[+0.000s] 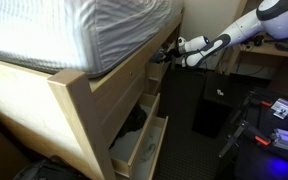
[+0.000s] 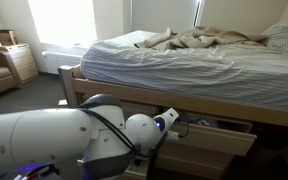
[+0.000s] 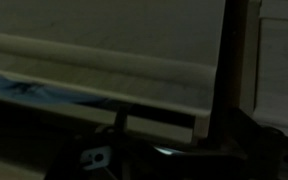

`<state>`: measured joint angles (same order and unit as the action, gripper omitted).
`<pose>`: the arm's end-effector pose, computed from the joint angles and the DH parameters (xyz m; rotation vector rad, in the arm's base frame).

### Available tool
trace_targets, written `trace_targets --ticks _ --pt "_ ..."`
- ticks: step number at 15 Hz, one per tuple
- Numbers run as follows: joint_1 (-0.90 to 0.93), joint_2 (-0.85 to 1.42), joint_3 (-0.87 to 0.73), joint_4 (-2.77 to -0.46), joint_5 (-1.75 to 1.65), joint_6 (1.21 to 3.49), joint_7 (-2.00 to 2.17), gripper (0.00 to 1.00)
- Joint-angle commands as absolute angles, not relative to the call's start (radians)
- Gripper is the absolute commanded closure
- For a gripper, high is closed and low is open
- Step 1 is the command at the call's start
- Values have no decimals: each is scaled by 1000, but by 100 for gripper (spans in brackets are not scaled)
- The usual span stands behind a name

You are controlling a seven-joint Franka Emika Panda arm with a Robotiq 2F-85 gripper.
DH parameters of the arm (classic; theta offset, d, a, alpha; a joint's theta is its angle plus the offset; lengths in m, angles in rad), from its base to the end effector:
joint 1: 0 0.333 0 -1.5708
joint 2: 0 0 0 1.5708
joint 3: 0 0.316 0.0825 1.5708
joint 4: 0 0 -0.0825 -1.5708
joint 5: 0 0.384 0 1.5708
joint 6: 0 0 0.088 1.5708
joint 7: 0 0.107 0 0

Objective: Close the top drawer of the bed.

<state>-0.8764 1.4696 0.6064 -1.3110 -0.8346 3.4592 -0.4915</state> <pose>0.6644 -0.2555 0.0461 2.6015 0.4867 1.4550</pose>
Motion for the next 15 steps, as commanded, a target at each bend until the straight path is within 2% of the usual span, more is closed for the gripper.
trace_targets --ticks 1,3,7,10,13,15 --pt "-1033 1472 762 -1451 -955 3456 -476 0" --pt "-1072 1472 786 -1502 -983 3436 -428 0" --pt "-1025 1476 734 -1445 -951 3415 -421 0" --pt "-882 1414 546 -1331 -837 3484 -415 0" --pt "-802 1416 429 -1273 -707 3455 -414 0" --pt "-840 1431 481 -1293 -736 3451 -421 0"
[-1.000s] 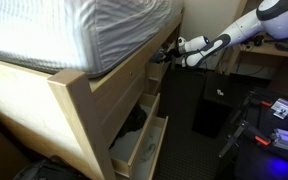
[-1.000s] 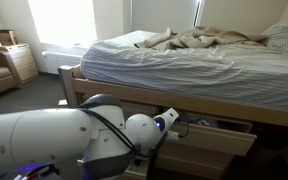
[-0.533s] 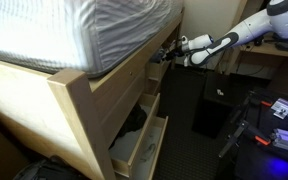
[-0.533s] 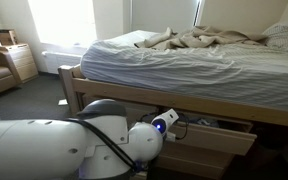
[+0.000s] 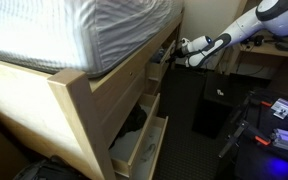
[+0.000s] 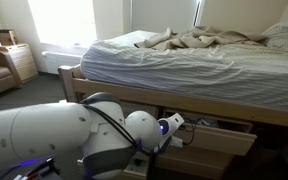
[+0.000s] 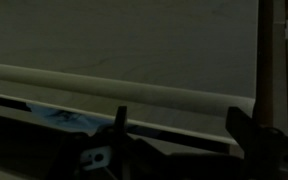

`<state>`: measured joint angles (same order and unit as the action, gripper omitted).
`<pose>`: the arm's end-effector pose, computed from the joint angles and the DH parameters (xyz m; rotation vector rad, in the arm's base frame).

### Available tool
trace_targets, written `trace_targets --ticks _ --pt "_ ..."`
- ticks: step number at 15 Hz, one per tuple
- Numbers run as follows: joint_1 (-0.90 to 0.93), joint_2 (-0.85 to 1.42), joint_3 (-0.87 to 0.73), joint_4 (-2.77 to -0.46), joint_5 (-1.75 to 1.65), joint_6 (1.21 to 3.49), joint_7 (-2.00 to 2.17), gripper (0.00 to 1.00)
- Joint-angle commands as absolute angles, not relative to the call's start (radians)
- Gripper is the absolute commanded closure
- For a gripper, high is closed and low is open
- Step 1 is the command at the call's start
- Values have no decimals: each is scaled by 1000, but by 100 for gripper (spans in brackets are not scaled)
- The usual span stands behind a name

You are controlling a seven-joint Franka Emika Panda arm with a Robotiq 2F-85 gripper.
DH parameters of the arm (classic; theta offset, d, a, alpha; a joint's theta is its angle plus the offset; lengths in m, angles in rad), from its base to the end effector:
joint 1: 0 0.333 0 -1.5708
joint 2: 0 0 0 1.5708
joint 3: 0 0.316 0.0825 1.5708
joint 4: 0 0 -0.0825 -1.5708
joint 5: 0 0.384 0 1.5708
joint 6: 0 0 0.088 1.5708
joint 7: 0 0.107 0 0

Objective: Close the top drawer of the bed.

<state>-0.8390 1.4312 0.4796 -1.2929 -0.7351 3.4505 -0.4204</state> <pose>0.6515 -0.2918 0.0330 2.6434 0.3538 1.3311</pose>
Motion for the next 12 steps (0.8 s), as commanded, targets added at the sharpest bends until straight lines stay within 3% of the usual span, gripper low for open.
trace_targets --ticks 1,12 --pt "-825 1432 462 -1288 -721 3449 -418 0" --pt "-817 1433 451 -1285 -717 3449 -417 0"
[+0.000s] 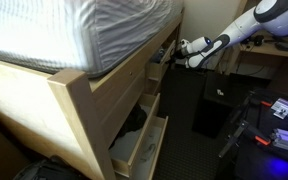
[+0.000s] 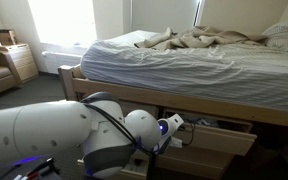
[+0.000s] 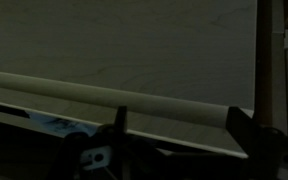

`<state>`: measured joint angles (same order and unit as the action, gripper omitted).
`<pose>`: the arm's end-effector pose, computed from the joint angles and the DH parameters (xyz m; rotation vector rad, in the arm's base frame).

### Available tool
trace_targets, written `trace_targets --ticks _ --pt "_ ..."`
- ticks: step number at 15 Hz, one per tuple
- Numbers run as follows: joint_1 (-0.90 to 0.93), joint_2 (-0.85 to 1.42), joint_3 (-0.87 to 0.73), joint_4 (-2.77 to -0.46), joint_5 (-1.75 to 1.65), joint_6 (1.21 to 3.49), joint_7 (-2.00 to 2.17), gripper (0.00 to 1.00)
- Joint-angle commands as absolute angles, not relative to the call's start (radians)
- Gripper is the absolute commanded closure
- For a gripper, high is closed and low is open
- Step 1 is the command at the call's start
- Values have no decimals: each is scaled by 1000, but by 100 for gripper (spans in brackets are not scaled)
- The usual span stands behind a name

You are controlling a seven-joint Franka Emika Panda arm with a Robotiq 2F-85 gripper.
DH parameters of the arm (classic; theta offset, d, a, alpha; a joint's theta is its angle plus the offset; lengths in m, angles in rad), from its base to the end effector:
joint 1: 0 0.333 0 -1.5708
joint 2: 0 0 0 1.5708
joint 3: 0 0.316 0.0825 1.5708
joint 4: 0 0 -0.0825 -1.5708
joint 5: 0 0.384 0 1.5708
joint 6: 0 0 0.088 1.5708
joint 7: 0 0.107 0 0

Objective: Close the top drawer of the bed.

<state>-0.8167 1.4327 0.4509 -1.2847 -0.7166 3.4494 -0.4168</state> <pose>0.6511 -0.2903 0.0262 2.6486 0.3581 1.3031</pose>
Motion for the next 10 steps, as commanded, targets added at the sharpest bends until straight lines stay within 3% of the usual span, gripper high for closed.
trace_targets --ticks 1,7,10 --pt "-817 1433 451 -1285 -717 3449 -417 0" --pt "-810 1444 451 -1269 -713 3450 -418 0" --pt "-712 1500 502 -1083 -674 3374 -423 0"
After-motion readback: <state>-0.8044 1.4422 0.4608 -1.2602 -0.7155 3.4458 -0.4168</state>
